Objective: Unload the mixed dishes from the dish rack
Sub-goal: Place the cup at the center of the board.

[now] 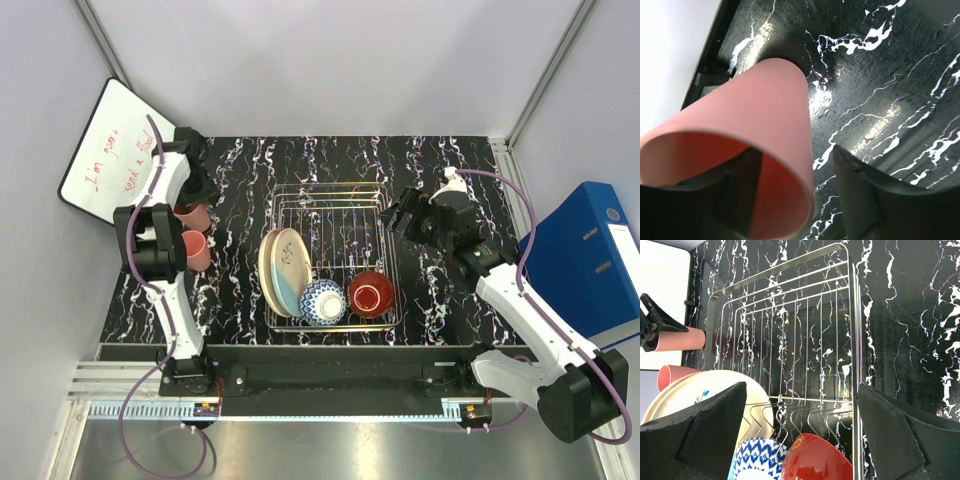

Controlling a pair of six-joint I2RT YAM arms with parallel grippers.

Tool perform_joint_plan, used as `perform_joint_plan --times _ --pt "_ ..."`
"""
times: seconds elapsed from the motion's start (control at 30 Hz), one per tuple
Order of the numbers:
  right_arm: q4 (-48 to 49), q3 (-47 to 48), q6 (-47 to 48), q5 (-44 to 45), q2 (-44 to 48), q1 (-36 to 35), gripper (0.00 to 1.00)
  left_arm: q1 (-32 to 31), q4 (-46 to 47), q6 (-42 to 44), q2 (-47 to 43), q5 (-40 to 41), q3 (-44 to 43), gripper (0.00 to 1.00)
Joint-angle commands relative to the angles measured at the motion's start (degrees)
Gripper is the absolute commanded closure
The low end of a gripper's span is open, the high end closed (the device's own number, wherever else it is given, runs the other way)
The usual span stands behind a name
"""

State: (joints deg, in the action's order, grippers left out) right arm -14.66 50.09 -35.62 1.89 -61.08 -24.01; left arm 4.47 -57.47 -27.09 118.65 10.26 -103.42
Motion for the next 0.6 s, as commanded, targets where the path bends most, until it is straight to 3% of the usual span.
perform_joint_plan --times 0.0,0.57 --pt "2.18 0.28 0.11 -0.4 0.7 0.02 0.0 0.28 -0.27 -0.5 -5.27 0.63 -3.01 0.34" --pt "0.95 0.89 0.28 -0.22 0.44 0.01 0.0 -3.06 -5.46 -3.4 -14.67 0.64 -21.56 0.24"
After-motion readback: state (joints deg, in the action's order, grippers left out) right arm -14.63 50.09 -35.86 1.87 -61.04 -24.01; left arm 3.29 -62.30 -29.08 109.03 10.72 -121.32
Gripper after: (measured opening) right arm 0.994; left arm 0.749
